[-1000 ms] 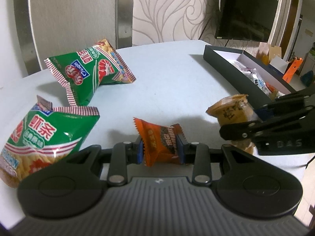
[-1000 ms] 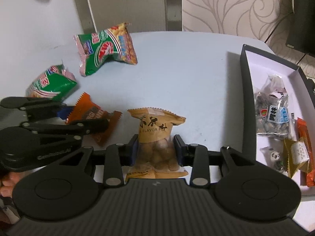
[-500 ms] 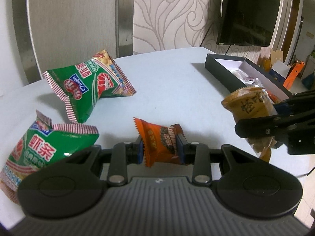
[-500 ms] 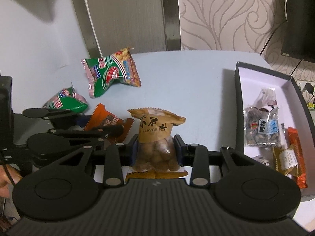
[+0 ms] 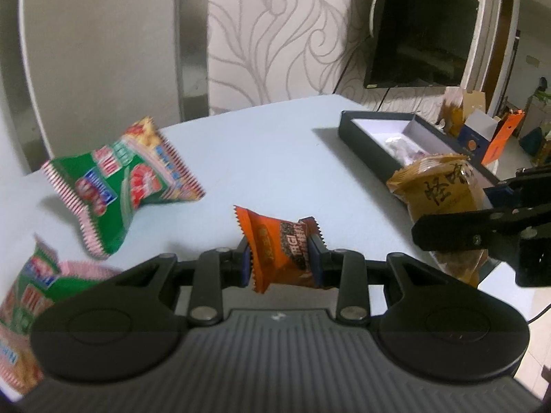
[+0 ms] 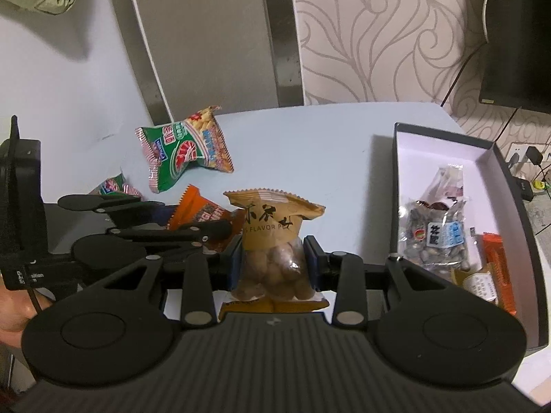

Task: Organize snacks
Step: 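Carry the orange packet and peanut bag over the black box with both grippers, then open the left gripper on the orange packet while the right releases the peanut bag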

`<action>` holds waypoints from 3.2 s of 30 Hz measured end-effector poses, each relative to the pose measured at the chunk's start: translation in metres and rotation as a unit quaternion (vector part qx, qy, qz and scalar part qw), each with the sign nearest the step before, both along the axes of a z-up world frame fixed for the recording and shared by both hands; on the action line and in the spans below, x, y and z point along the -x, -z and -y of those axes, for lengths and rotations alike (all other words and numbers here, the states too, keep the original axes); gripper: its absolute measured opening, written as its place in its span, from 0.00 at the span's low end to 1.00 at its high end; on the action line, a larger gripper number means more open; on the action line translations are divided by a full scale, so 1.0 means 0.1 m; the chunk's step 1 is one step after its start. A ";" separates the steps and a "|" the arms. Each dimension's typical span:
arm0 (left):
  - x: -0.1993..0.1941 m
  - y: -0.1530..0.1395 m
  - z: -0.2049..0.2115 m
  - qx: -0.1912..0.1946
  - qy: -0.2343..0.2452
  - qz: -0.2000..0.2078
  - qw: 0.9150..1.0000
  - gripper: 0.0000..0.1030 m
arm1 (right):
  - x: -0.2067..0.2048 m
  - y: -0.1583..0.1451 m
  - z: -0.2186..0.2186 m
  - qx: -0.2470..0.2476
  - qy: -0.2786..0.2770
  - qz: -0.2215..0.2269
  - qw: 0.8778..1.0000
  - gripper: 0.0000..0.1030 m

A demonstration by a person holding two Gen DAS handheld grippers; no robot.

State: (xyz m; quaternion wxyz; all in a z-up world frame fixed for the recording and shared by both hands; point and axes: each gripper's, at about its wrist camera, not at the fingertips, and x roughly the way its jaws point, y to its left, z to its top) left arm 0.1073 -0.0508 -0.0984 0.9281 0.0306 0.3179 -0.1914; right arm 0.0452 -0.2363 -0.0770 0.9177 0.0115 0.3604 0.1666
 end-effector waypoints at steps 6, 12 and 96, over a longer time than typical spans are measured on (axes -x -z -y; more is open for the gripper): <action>-0.16 -0.16 0.29 0.007 0.025 0.019 0.999 0.35 | -0.01 -0.11 0.21 -0.005 0.020 0.015 1.000 0.41; -0.35 -0.31 0.72 0.019 0.059 0.038 0.997 0.35 | 0.00 -0.16 0.58 -0.004 0.058 0.023 0.998 0.41; 0.25 -0.63 -0.27 0.021 -0.071 0.079 0.994 0.77 | 0.05 -0.40 0.60 -0.089 0.075 0.037 0.992 0.91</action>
